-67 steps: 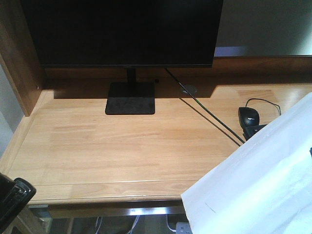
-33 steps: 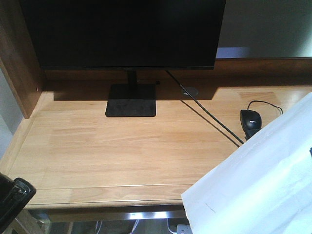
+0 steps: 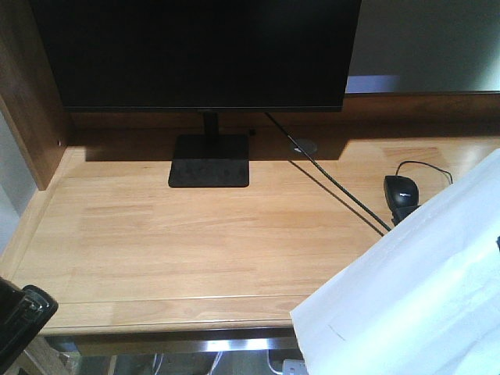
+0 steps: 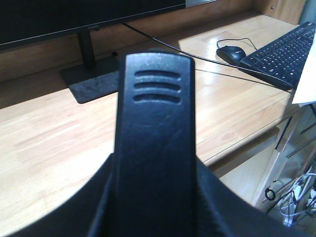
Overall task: Grab stapler and paper to desk for stapling
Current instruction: 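Approach the desk edge, holding stapler and paper steady, then raise the left gripper with the stapler over the desk top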
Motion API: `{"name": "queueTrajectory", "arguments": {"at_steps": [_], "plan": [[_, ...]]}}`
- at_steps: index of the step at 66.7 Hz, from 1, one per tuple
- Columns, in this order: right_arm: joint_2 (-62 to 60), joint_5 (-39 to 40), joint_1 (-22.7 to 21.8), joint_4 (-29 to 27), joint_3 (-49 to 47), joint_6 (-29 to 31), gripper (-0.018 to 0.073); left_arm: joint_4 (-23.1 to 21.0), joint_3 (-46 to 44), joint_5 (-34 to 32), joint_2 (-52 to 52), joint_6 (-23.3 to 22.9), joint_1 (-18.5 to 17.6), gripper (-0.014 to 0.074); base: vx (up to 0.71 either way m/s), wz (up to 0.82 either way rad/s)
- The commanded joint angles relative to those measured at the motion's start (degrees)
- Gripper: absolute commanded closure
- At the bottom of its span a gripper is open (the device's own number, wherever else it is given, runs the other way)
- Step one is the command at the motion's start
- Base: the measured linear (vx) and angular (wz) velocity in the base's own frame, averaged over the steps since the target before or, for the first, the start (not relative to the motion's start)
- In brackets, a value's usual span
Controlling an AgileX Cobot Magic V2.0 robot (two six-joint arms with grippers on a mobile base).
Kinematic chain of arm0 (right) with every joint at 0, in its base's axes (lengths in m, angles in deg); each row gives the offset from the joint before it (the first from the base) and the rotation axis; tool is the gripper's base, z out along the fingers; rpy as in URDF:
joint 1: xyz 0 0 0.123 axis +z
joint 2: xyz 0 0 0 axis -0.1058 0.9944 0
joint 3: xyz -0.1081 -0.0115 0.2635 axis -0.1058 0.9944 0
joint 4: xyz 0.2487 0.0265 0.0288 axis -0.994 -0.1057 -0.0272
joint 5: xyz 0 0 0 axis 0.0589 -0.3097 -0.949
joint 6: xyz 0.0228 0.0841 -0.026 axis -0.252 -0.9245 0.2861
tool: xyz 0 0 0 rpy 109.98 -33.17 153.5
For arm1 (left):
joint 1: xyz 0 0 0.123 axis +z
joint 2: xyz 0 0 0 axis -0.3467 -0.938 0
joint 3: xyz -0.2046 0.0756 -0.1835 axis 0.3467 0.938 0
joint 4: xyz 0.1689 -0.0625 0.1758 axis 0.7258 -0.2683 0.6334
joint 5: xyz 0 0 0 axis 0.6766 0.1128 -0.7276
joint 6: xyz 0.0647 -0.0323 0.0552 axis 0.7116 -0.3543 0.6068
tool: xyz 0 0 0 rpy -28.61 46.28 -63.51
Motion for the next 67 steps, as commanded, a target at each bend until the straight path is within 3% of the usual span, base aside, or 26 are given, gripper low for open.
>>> {"name": "queueTrajectory", "arguments": {"at_steps": [1,67], "plan": [[0.43,3.8,-0.08,-0.34,-1.52,0.58,0.0564,-0.65,-1.69,-6.41,-0.56,-0.05,-0.42,0.0603,0.0,-0.01],[0.43,3.8,-0.08,-0.34,-1.52,0.58,0.0564,-0.66,-1.69,-6.44,-0.56,-0.05,-0.42,0.0603,0.0,0.0]]}}
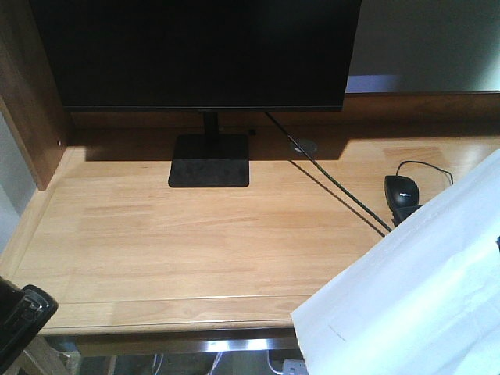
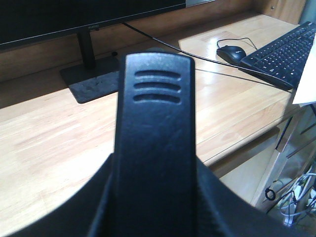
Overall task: Grab stapler and paper to desk for stapling
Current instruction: 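Raise the left gripper with the stapler over the desk top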
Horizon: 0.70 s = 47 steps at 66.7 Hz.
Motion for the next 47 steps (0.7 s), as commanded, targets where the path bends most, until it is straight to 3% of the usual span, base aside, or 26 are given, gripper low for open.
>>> {"name": "queueTrajectory", "arguments": {"at_steps": [1,14,26,36,47], "plan": [[0.43,3.8,-0.08,-0.34,-1.52,0.58,0.0564,-0.66,-1.69,-6.52,-0.56,-0.05,-0.42,0.0603,0.0,0.0],[0.43,3.8,-0.08,-0.34,-1.52,0.58,0.0564,-1.89,-1.69,-7.09,-0.56,-0.49,-0.42,0.0603,0.0,0.0],[0.43,3.8,-0.08,-0.34,-1.52,0.58,0.0564,0.02,-3.44,-8.54,-3.77,0.01,-0.42,0.0603,0.0,0.0],[0.43,3.8,-0.08,-0.34,-1.52,0.58,0.0564,2.95,-9.01,-7.48,-13.69,0.64,-0.42,0.0603,0.0,0.0],[0.43,3.8,-0.08,-0.34,-1.52,0.58,0.0564,2.75,-17.01,-6.06,-27.53,6.58,-0.42,0.0603,0.0,0.0]]}}
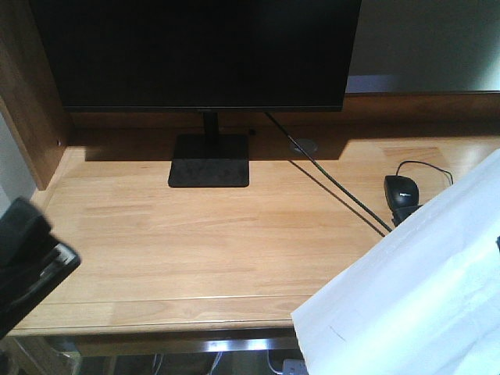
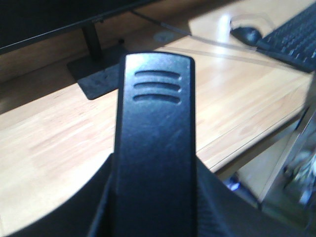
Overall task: Grab stapler and paper to desk for stapling
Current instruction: 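Raise the left gripper with the stapler over the desk top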
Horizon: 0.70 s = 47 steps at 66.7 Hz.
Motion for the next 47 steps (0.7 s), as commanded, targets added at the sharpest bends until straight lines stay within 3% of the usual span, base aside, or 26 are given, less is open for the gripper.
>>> {"name": "queueTrajectory", "arguments": {"at_steps": [1,10,18,29,38,47], "plan": [[0.43,3.8,-0.08,-0.34,-1.52,0.58,0.0564,-0.44,-6.13,-5.22,-7.69,3.56,-0.42,0.0603,0.0,0.0],[0.43,3.8,-0.08,-0.34,-1.52,0.58,0.0564,-2.54,-11.04,-6.03,-18.46,10.29,-0.42,0.0603,0.0,0.0],[0.43,3.8,-0.08,-0.34,-1.52,0.58,0.0564,-8.49,-14.77,-5.96,-26.63,19.43,-0.42,0.0603,0.0,0.0],[0.43,3.8,-0.08,-0.34,-1.52,0.58,0.0564,-21.01,-18.55,-6.72,-37.51,37.39,-0.32,0.0603,0.0,0.0],[0.43,3.8,-0.08,-0.34,-1.52,0.58,0.0564,-29.66,-21.67,-6.5,-44.69,47.38,0.73,0.0603,0.0,0.0],[0.43,3.8,-0.08,-0.34,-1.52,0.58,0.0564,-43.74,-24.04,-5.2,-50.82,59.84,3.33,0.0603,0.0,0.0]]}}
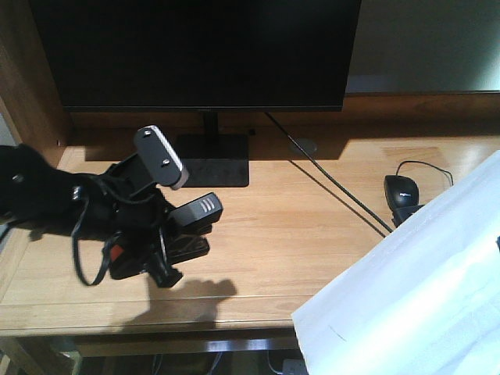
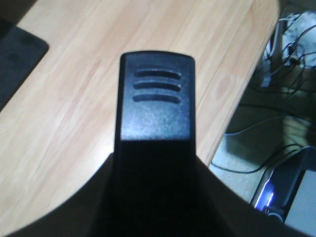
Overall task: Grab stapler and paper to desk for stapling
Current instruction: 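Raise the left gripper with the stapler over the desk top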
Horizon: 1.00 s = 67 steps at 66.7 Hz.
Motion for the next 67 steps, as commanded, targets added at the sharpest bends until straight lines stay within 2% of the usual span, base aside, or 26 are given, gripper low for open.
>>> {"name": "queueTrajectory", "arguments": {"at_steps": [1,11,22,29,50,56,67], "plan": [[0.43,3.8,-0.08,-0.34,-1.52,0.58,0.0564,-11.67,-3.58,-2.17,-1.37,10.51,2.0,0.0603,0.0,0.0],[0.43,3.8,-0.08,-0.34,-1.52,0.58,0.0564,-21.85,-5.86,6.77,-6.39,21.87,6.84,0.0603,0.0,0.0],[0.43,3.8,-0.08,-0.34,-1.52,0.58,0.0564,-28.42,-7.85,11.68,-11.15,30.69,12.39,0.0603,0.0,0.0],[0.43,3.8,-0.08,-0.34,-1.52,0.58,0.0564,-30.19,-8.86,12.93,-12.63,36.45,14.93,0.0603,0.0,0.0],[0.43,3.8,-0.08,-0.34,-1.52,0.58,0.0564,-34.16,-12.41,13.14,-17.3,45.68,21.49,0.0603,0.0,0.0],[0.43,3.8,-0.08,-0.34,-1.52,0.58,0.0564,-36.52,-13.63,14.09,-19.83,47.69,22.29,0.0603,0.0,0.0],[0.43,3.8,-0.08,-0.34,-1.52,0.58,0.0564,-37.41,-17.07,19.1,-25.33,49.08,22.41,0.0603,0.0,0.0]]}}
